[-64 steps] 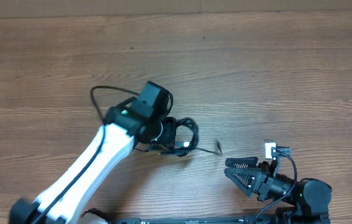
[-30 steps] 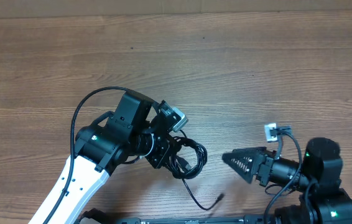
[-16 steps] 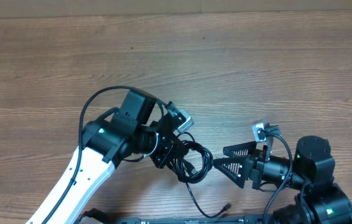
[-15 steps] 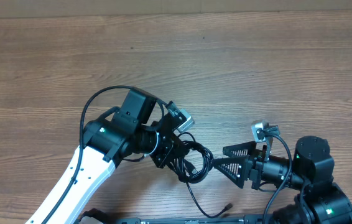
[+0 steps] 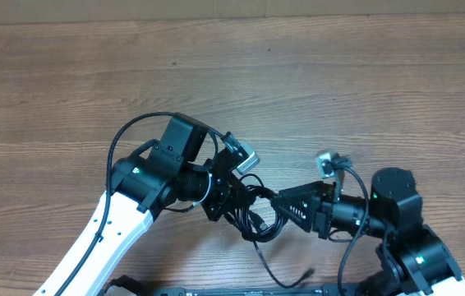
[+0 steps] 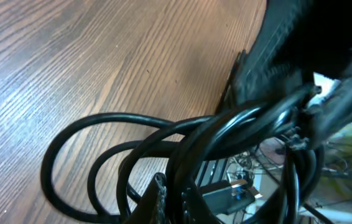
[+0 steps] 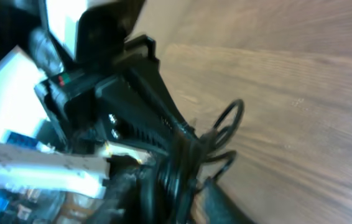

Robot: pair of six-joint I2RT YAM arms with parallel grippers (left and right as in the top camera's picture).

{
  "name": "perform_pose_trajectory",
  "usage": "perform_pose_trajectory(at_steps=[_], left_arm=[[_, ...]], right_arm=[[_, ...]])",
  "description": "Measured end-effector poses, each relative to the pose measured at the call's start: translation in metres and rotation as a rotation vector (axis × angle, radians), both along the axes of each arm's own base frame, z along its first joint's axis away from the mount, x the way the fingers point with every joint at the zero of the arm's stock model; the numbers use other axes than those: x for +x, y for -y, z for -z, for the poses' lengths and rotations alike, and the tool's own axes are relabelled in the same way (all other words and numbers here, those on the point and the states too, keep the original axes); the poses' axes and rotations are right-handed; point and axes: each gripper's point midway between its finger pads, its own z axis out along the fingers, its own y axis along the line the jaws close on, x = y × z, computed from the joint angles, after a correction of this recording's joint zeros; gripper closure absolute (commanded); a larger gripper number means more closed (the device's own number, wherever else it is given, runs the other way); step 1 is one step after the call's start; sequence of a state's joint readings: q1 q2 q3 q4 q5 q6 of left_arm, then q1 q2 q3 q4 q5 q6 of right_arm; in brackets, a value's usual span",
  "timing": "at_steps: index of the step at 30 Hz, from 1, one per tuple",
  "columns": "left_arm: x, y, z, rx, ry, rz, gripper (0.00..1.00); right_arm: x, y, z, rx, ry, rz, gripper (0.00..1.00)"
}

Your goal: Untangle cables

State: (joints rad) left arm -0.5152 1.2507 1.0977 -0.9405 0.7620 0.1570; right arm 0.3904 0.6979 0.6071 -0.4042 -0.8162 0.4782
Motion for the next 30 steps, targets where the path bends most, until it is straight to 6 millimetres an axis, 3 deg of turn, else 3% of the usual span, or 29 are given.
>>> perform_pose_trajectory(at_steps=[3, 8, 13, 18, 26, 30], left_arm=[[0.004, -0.003, 0.004, 0.030, 0.010, -0.025, 0.96], [0.016, -0.009, 0.014, 0.123, -0.032, -0.173, 0.96], [0.039, -0.035, 0.029, 0.273, -0.106, -0.506, 0.96], [0.052, -0.051, 0.034, 0.306, -0.204, -0.774, 0.96], [0.062, -0.064, 0.035, 0.296, -0.265, -0.919, 0.96], [0.082, -0.094, 0.038, 0.336, -0.210, -1.074, 0.96]], right_arm=[[0.002, -0.002, 0.004, 0.002, -0.049, 0.002, 0.96], [0.007, -0.002, 0.012, -0.012, -0.092, 0.022, 0.96], [0.009, -0.002, 0.016, -0.023, -0.102, 0.035, 0.96], [0.005, 0.001, 0.025, -0.047, -0.145, 0.037, 0.96], [0.004, 0.002, 0.030, -0.064, -0.167, 0.044, 0.96], [-0.003, 0.005, 0.035, -0.078, -0.201, 0.043, 0.96]])
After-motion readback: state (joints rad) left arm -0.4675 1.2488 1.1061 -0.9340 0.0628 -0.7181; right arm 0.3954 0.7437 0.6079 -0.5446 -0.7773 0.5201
